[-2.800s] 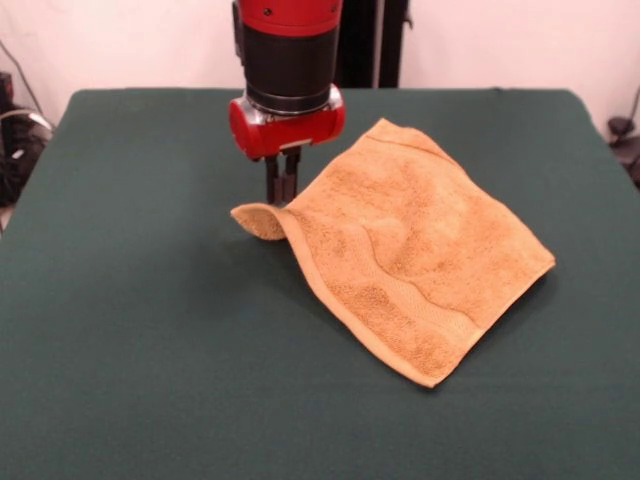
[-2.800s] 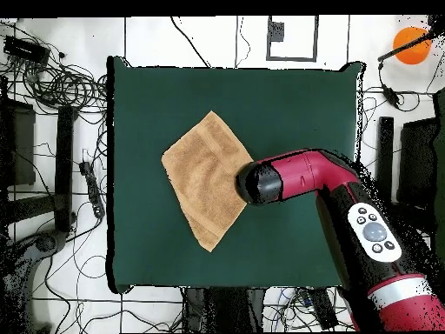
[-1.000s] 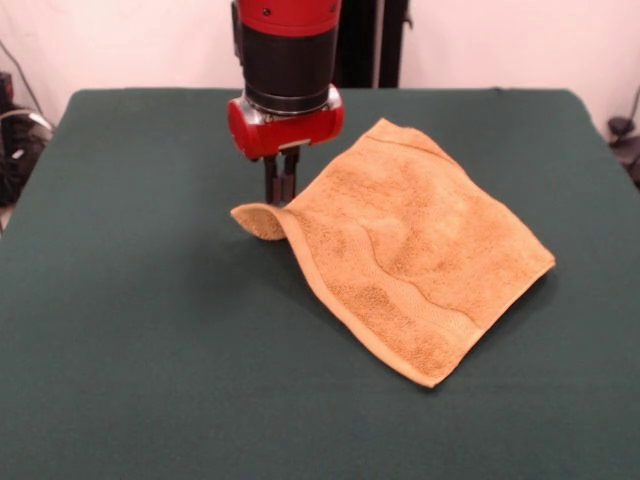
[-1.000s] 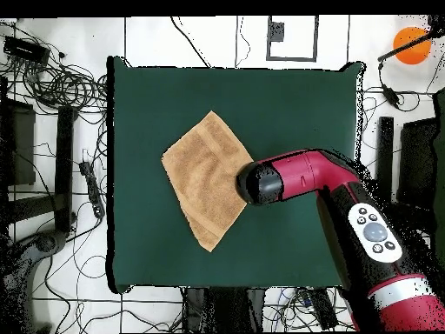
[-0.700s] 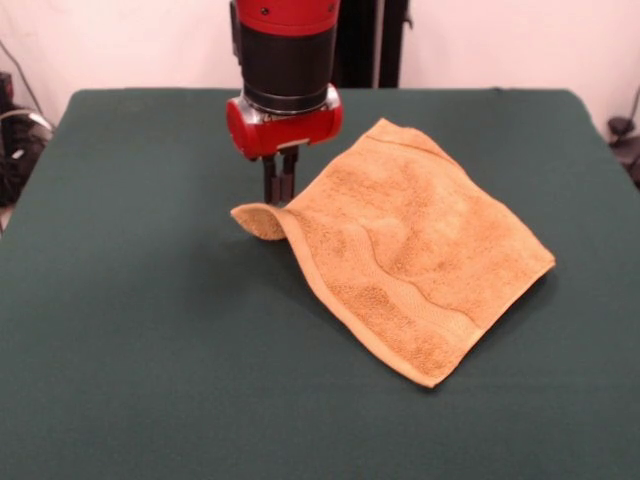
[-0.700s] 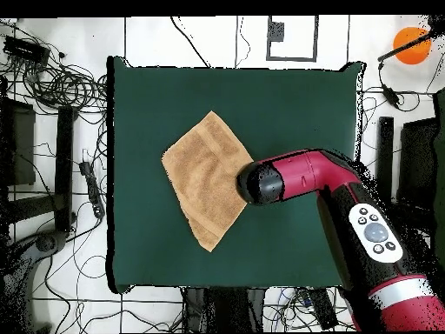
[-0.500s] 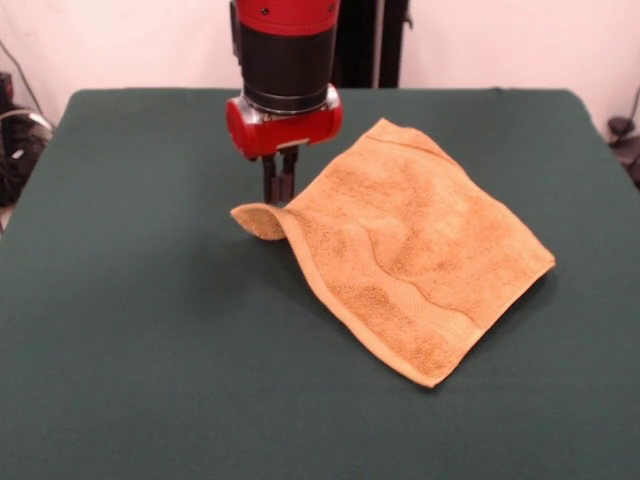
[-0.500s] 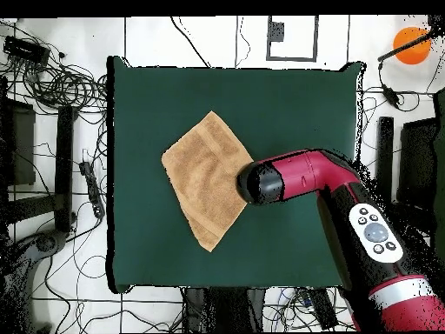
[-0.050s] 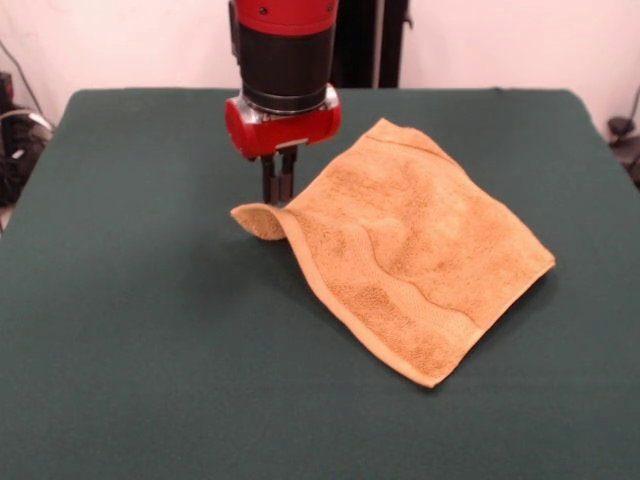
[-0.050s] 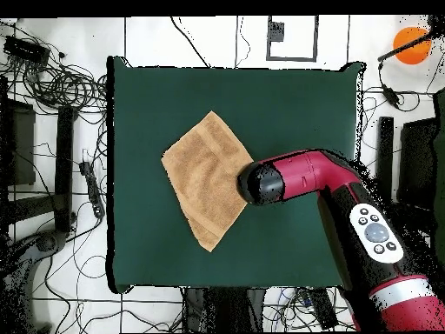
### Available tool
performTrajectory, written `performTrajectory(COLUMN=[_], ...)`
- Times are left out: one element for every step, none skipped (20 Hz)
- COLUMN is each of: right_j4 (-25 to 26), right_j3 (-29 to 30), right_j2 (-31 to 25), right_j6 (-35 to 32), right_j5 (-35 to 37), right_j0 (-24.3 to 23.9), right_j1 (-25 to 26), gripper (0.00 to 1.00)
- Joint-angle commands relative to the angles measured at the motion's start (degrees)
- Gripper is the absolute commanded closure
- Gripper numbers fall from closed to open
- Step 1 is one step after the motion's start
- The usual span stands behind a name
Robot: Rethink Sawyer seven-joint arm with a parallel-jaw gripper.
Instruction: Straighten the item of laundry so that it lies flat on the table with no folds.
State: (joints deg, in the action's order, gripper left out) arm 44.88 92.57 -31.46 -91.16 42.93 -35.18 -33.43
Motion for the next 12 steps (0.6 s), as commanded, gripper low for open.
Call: performTrajectory(right_j4=[2.55, 2.55, 2.46, 2.36, 2.31, 2.34, 2.36, 2.43, 2.4, 2.39, 2.39, 2.29], right_j3=[0.97, 1.09, 1.01, 1.01, 0.94, 0.89, 0.84, 0.78, 0.71, 0.66, 0.62, 0.57], right_j2=[-1.88, -1.86, -1.88, -1.96, -1.96, -1.95, -1.93, -1.91, -1.92, -1.93, -1.94, -1.91], right_j6=[9.7, 9.56, 9.61, 9.81, 9.84, 9.87, 9.9, 9.87, 9.85, 9.86, 9.88, 9.71], right_j5=[-0.41, -0.5, -0.32, -0.18, -0.11, -0.1, -0.08, -0.1, -0.08, -0.02, 0.03, 0.07], right_j0=[1.02, 1.07, 1.07, 0.97, 0.92, 0.91, 0.9, 0.98, 1.01, 1.06, 1.11, 1.13], right_j1=[3.03, 2.99, 2.96, 2.9, 2.92, 2.91, 2.9, 2.94, 3.05, 3.05, 3.04, 3.06], gripper=[1.0, 1.0, 1.0, 1.0, 1.0, 1.0, 1.0, 1.0, 1.0, 1.0, 1.0, 1.0])
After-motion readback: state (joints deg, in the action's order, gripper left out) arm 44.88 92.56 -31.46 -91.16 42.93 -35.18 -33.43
